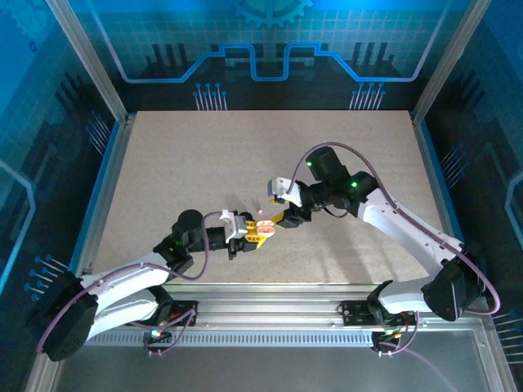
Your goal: Insert the wireless bluetooth earbuds into the charging case
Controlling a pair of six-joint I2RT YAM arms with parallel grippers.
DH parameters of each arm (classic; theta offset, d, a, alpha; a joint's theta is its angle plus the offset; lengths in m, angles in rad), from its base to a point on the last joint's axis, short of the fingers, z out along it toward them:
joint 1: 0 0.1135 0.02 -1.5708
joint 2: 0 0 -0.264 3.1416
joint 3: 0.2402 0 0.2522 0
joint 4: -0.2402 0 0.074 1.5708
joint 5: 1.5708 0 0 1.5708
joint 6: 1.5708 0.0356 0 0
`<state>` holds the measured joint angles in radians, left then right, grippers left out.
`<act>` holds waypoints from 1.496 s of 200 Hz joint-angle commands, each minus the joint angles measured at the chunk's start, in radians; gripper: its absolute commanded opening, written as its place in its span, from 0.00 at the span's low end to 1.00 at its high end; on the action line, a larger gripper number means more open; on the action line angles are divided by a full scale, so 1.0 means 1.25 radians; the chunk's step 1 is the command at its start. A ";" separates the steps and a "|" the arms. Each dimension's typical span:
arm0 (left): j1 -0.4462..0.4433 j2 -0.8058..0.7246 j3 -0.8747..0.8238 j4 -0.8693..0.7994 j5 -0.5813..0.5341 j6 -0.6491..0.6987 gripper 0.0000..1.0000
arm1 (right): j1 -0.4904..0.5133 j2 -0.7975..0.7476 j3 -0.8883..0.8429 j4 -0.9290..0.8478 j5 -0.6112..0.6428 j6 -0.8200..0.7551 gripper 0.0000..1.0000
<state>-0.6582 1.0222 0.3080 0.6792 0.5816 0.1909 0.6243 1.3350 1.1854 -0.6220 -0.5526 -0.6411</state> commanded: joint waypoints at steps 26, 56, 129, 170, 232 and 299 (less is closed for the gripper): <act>-0.005 -0.021 0.008 0.021 -0.016 0.008 0.22 | -0.011 -0.040 -0.014 0.048 0.039 0.054 0.51; -0.005 -0.035 0.004 0.037 -0.086 -0.010 0.20 | -0.013 -0.073 -0.043 0.085 0.049 0.115 0.52; 0.006 -0.071 0.004 -0.007 -0.230 -0.067 0.18 | -0.013 -0.090 -0.084 0.203 0.104 0.382 0.52; 0.043 -0.111 0.010 -0.062 -0.307 -0.144 0.18 | -0.010 -0.064 -0.044 0.188 0.193 0.532 0.52; 0.166 -0.187 -0.001 -0.151 -0.385 -0.291 0.18 | 0.015 -0.010 -0.002 0.137 0.324 0.671 0.52; 0.198 -0.215 0.039 -0.310 -0.464 -0.333 0.17 | 0.066 0.157 0.085 0.026 0.457 0.879 0.52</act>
<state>-0.4240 0.7685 0.3191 0.3676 0.0563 -0.1814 0.6907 1.4677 1.2659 -0.5308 -0.0574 0.3187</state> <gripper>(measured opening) 0.200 0.524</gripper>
